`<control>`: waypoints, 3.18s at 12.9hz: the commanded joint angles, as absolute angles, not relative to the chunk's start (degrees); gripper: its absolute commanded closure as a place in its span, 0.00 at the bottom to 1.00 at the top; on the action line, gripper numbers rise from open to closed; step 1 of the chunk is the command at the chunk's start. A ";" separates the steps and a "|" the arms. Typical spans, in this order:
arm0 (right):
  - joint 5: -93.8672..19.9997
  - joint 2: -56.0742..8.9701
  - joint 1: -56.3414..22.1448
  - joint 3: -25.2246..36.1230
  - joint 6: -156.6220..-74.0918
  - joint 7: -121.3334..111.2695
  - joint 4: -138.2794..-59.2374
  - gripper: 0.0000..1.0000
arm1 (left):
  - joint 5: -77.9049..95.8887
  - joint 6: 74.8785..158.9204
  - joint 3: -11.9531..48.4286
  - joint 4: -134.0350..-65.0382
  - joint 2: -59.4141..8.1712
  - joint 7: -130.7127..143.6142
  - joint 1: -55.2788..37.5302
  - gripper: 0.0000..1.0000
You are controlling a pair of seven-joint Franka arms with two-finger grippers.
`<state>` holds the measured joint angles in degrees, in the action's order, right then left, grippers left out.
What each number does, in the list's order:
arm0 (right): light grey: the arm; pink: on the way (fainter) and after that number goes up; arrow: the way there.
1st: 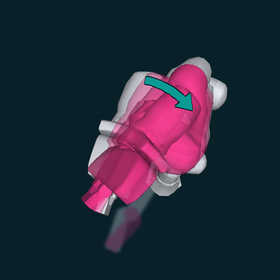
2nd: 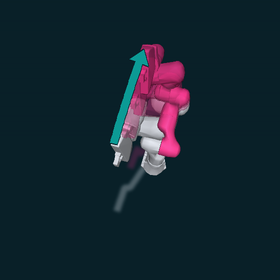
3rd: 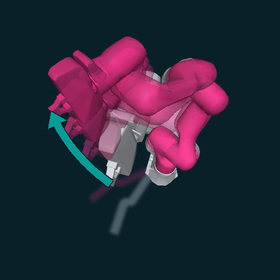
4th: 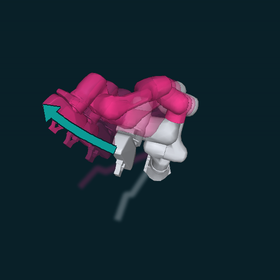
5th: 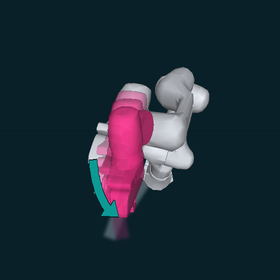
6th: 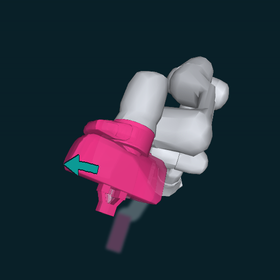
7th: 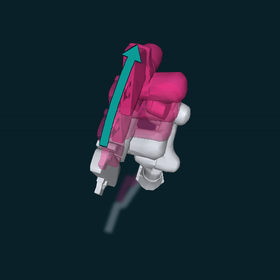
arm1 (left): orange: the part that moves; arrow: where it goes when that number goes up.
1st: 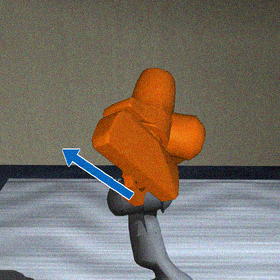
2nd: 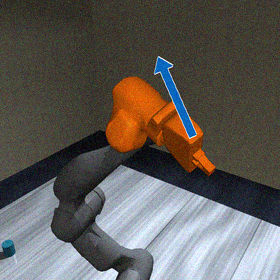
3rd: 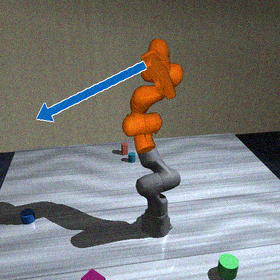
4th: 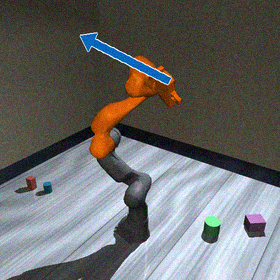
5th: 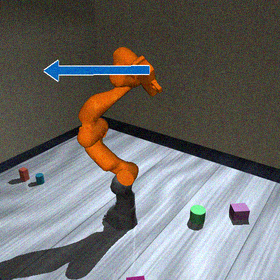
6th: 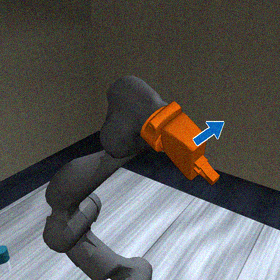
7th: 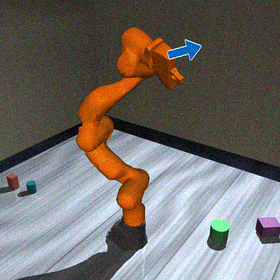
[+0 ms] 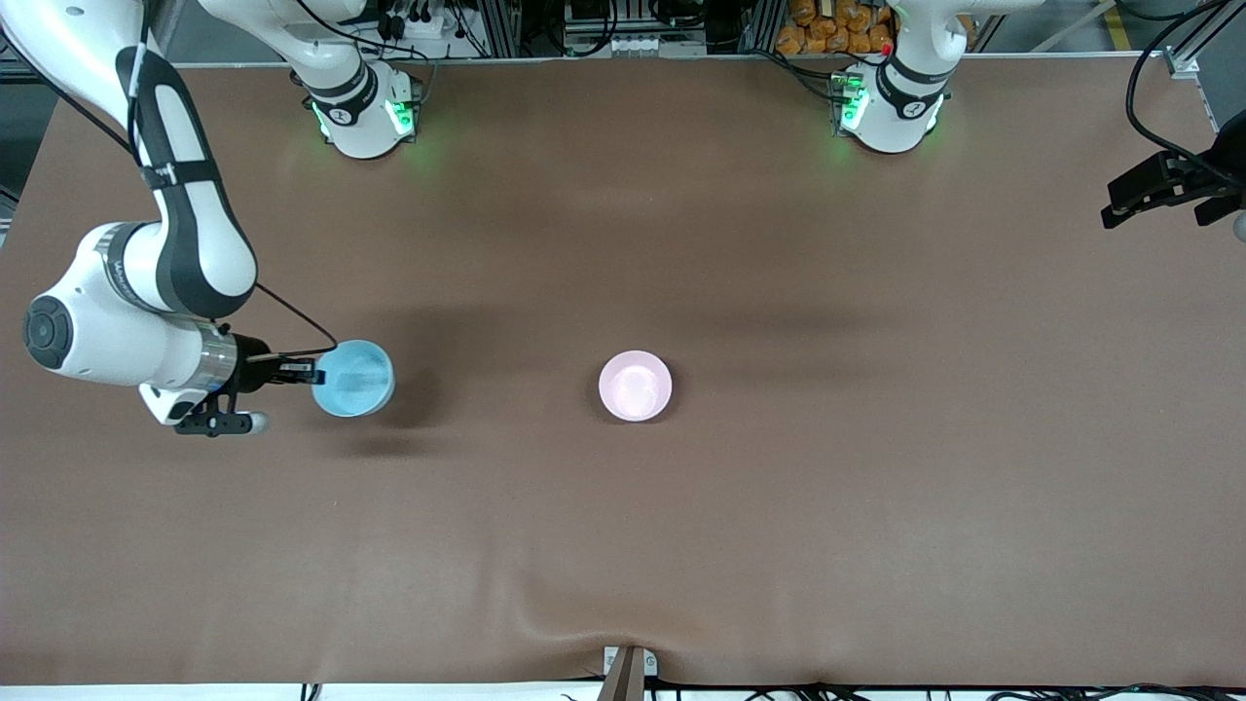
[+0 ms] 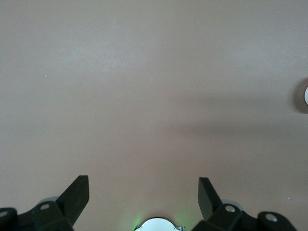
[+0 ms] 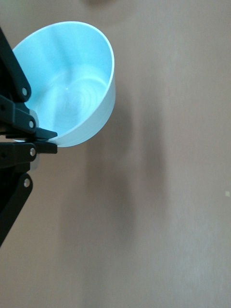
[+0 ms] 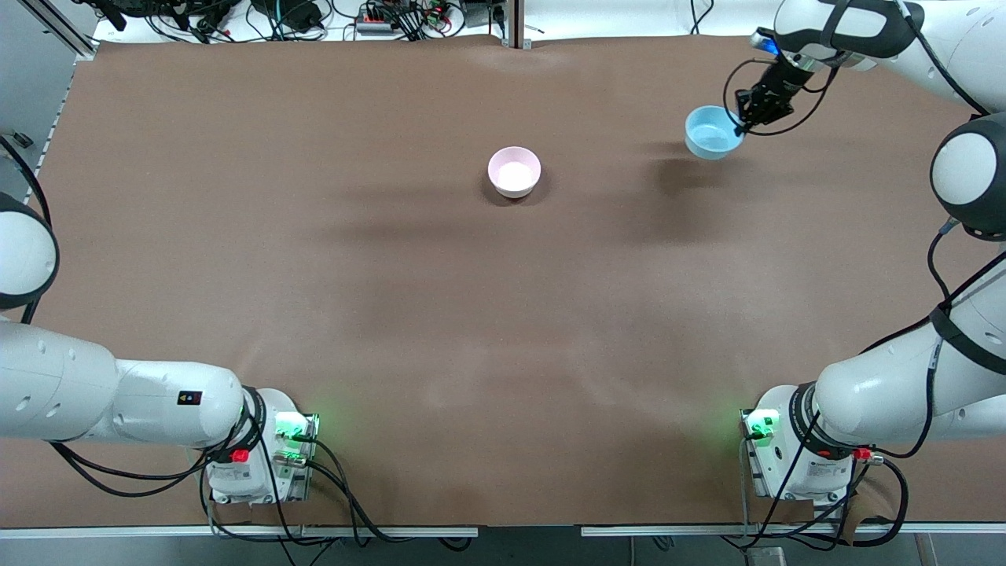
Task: Stack pink and blue bowls on white bowl
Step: 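Carry the blue bowl with the right gripper over the pink bowl, then lower the blue bowl into the pink bowl and open the right gripper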
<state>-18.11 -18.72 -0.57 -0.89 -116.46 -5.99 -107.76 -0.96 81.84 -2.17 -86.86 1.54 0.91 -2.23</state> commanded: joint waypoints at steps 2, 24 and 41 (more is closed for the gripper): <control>-19.60 -17.14 -4.73 -3.25 -115.84 6.29 -106.00 0.95 | -1.67 81.56 -1.93 -86.22 1.32 0.88 -2.37 0.00; -19.07 -31.19 -32.16 -3.08 -124.89 54.84 -90.45 0.97 | -1.58 81.30 -0.88 -86.04 1.58 0.53 -2.55 0.00; -18.81 -37.79 -36.91 -2.81 -134.56 56.69 -90.53 0.96 | -1.14 81.21 -0.88 -86.66 1.32 0.44 -2.55 0.00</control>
